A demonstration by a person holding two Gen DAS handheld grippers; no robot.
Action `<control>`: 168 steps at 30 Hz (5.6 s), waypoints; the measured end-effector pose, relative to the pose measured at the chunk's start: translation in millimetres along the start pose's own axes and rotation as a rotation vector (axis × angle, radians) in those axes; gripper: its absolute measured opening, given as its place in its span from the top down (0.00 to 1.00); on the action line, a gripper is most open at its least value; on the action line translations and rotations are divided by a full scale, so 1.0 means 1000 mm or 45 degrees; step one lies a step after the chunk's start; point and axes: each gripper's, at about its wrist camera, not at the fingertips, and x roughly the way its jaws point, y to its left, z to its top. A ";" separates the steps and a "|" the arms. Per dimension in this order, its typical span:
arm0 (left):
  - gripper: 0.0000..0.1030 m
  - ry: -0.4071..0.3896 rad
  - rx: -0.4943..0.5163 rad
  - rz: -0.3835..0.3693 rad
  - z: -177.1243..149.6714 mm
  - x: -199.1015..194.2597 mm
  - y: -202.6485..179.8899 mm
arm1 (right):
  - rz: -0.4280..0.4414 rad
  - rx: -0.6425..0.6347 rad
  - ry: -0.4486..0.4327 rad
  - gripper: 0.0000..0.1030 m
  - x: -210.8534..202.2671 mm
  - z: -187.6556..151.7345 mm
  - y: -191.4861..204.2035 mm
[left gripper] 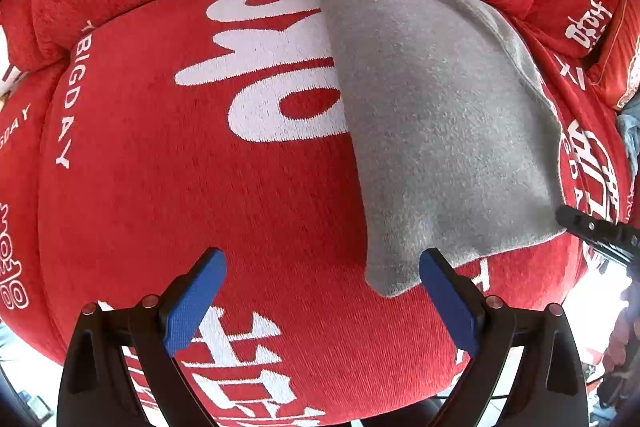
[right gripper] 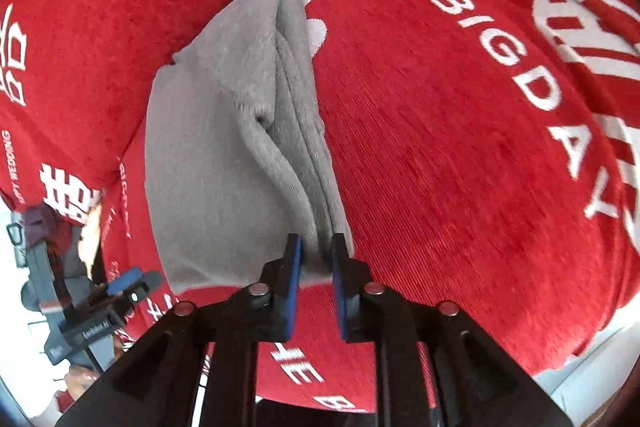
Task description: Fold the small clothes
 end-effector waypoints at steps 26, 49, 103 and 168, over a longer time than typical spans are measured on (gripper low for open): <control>0.05 0.036 -0.054 -0.016 0.014 0.006 -0.015 | 0.036 -0.068 0.021 0.40 -0.013 0.023 0.018; 0.05 0.113 -0.144 -0.501 0.084 0.036 0.013 | 0.401 -0.084 0.206 0.28 0.051 0.151 -0.010; 0.35 -0.154 -0.318 -0.148 -0.057 -0.051 0.143 | 0.342 -0.154 0.271 0.45 0.087 0.035 0.148; 0.01 -0.040 -0.272 0.152 -0.081 -0.084 0.125 | -0.366 -0.488 0.088 0.00 0.048 -0.074 0.216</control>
